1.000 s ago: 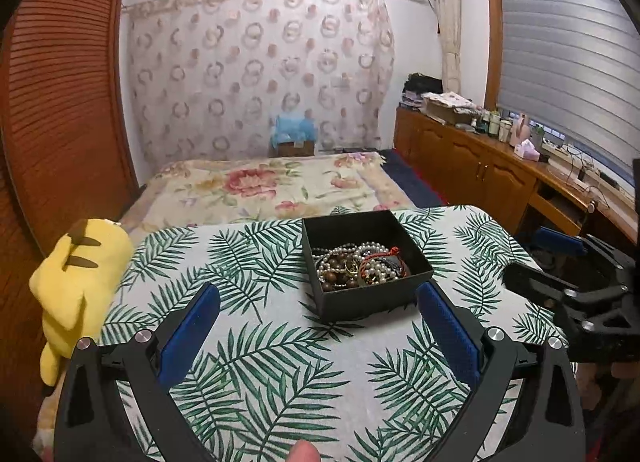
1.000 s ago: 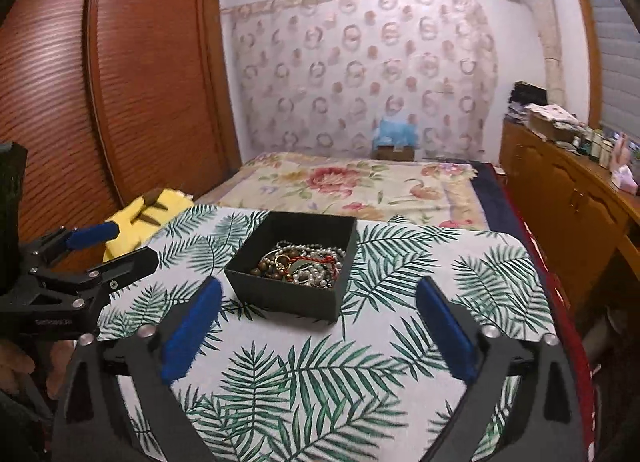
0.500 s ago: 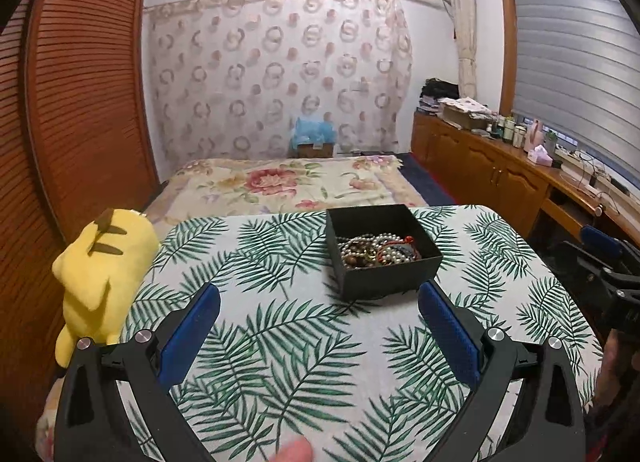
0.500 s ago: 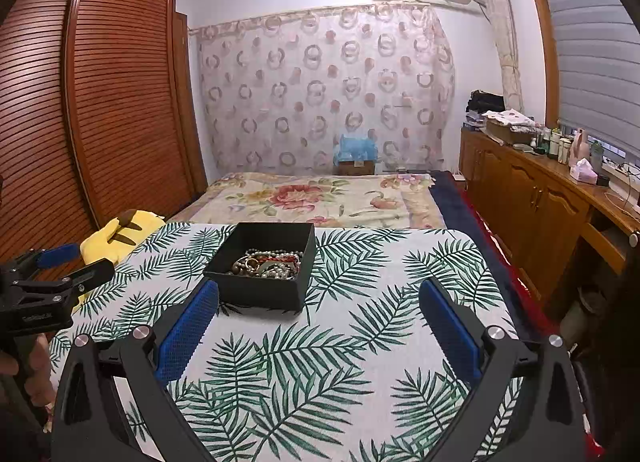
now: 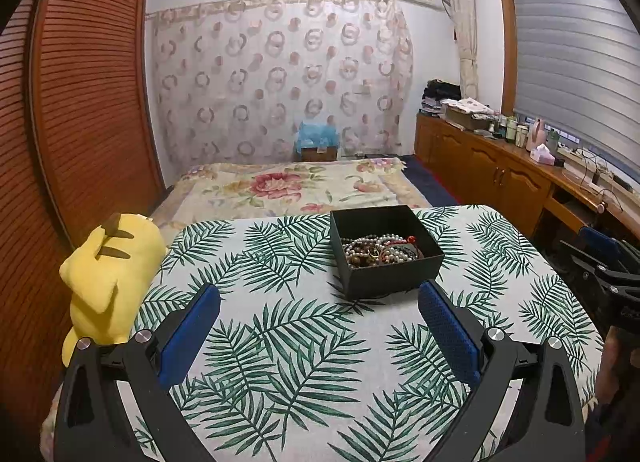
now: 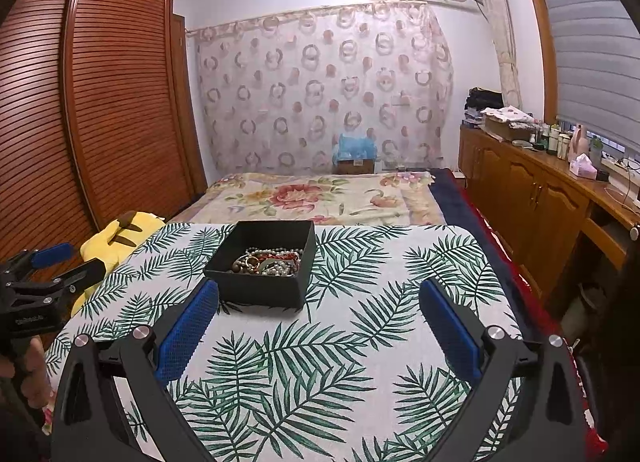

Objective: Organize jewelry

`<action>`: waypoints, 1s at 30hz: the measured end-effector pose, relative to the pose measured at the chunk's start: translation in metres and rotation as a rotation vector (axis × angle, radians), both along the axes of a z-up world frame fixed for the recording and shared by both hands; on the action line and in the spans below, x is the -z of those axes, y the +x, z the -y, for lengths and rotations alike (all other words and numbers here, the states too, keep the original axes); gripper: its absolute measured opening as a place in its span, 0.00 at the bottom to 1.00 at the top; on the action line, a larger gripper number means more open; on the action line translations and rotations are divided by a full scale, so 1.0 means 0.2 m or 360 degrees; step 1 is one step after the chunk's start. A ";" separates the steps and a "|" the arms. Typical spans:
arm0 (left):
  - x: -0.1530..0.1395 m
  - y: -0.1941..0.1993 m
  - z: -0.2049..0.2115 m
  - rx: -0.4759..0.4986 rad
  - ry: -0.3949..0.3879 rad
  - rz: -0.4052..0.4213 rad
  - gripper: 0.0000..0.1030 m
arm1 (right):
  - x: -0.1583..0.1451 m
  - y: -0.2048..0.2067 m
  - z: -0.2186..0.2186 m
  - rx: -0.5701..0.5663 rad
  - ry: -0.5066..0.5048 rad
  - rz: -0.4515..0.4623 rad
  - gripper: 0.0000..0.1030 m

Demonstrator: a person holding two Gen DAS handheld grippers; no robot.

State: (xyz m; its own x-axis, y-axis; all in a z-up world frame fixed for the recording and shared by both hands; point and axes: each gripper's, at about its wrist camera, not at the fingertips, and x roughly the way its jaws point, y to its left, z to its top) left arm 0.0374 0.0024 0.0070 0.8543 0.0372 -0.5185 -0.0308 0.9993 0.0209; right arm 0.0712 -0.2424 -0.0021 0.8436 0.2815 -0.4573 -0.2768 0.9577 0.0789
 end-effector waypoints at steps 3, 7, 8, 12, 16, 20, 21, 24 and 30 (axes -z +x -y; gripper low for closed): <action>0.00 0.00 0.00 0.0002 0.0001 0.0000 0.93 | 0.01 0.03 -0.01 0.0002 0.0001 -0.0008 0.98; 0.00 0.00 0.00 0.0002 -0.0001 0.0000 0.93 | 0.02 0.03 -0.01 0.0000 0.0000 -0.0012 0.98; 0.00 0.00 0.00 0.0002 0.0000 0.0002 0.93 | 0.02 0.03 -0.01 0.0000 0.0001 -0.0012 0.98; 0.00 0.00 0.00 0.0004 -0.0003 0.0001 0.93 | 0.02 0.03 -0.01 0.0000 0.0002 -0.0011 0.98; 0.00 -0.01 0.01 0.0005 -0.0005 0.0006 0.93 | 0.02 0.04 -0.01 -0.0001 0.0000 -0.0012 0.98; 0.00 -0.01 0.01 0.0006 -0.0005 0.0007 0.93 | 0.02 0.03 -0.01 -0.0001 0.0003 -0.0013 0.98; 0.00 -0.01 0.01 0.0005 -0.0005 0.0006 0.93 | 0.03 0.04 -0.02 -0.0001 0.0004 -0.0013 0.98; 0.00 -0.01 0.01 0.0005 -0.0008 0.0006 0.93 | 0.03 0.04 -0.02 -0.0002 0.0004 -0.0014 0.98; 0.00 -0.01 0.01 0.0005 -0.0006 0.0006 0.93 | 0.02 0.04 -0.02 -0.0001 0.0003 -0.0013 0.98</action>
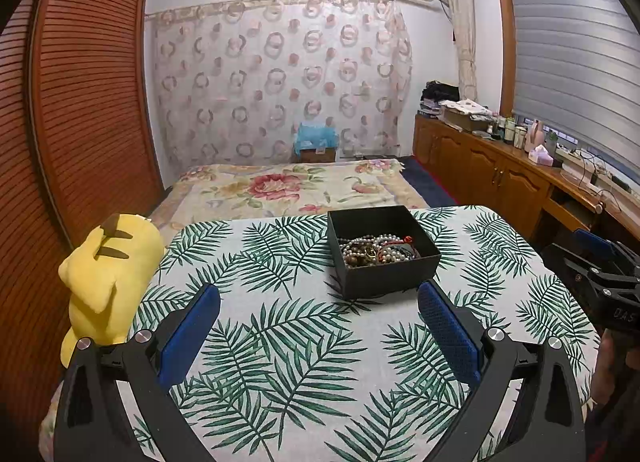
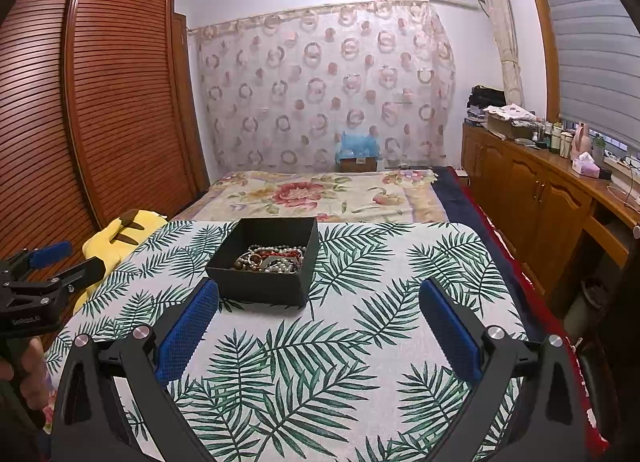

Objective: Organize jewelry

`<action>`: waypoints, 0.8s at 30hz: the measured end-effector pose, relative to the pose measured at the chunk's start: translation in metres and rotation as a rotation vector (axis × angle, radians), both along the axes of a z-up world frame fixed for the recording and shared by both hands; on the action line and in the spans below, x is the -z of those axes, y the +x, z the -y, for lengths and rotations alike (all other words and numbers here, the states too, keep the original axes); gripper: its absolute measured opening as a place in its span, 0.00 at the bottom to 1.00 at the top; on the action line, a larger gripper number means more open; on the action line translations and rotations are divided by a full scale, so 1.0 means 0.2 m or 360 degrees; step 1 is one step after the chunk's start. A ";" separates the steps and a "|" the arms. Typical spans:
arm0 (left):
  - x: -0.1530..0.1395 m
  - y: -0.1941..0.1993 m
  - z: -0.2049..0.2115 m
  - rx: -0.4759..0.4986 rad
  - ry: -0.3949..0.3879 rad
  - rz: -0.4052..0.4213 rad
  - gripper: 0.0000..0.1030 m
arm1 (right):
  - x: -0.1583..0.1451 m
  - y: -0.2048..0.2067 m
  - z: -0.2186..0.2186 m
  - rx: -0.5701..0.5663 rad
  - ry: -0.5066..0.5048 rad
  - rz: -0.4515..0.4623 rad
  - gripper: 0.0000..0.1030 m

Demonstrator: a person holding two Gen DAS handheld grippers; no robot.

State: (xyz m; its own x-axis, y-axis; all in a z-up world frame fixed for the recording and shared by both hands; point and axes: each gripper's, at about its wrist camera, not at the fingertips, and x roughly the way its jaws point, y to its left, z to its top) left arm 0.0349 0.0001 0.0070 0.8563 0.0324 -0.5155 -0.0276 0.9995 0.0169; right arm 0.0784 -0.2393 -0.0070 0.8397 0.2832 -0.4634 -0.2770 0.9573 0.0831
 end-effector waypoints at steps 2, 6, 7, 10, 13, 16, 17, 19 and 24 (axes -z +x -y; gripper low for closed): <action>0.00 0.00 0.00 -0.0001 0.0001 0.0001 0.93 | 0.00 0.00 0.00 0.0000 0.0002 0.0000 0.98; 0.00 0.00 0.00 0.0000 0.0001 0.0002 0.93 | 0.00 0.00 0.00 0.0000 0.0002 0.0001 0.98; 0.00 0.00 0.00 0.0000 0.0001 0.0001 0.93 | 0.00 0.00 0.00 0.0000 0.0002 0.0000 0.98; 0.00 0.00 0.00 0.0001 0.0001 0.0000 0.93 | 0.00 0.00 0.00 -0.0001 0.0001 -0.0001 0.98; 0.00 0.00 0.00 0.0000 -0.0001 0.0001 0.93 | 0.00 0.00 0.00 0.0000 0.0003 -0.0001 0.98; 0.00 0.00 0.00 -0.0001 -0.0001 0.0001 0.93 | 0.01 0.00 -0.01 -0.0002 0.0000 0.0002 0.98; 0.00 0.00 0.00 0.0001 -0.0002 0.0001 0.93 | 0.00 0.00 -0.01 -0.0001 0.0000 0.0001 0.98; 0.00 0.00 0.01 0.0003 -0.0001 0.0005 0.93 | 0.00 0.00 -0.01 0.0000 0.0001 0.0001 0.98; -0.01 -0.01 0.01 0.0006 -0.0001 0.0008 0.93 | 0.01 0.00 0.00 -0.0002 0.0001 0.0001 0.98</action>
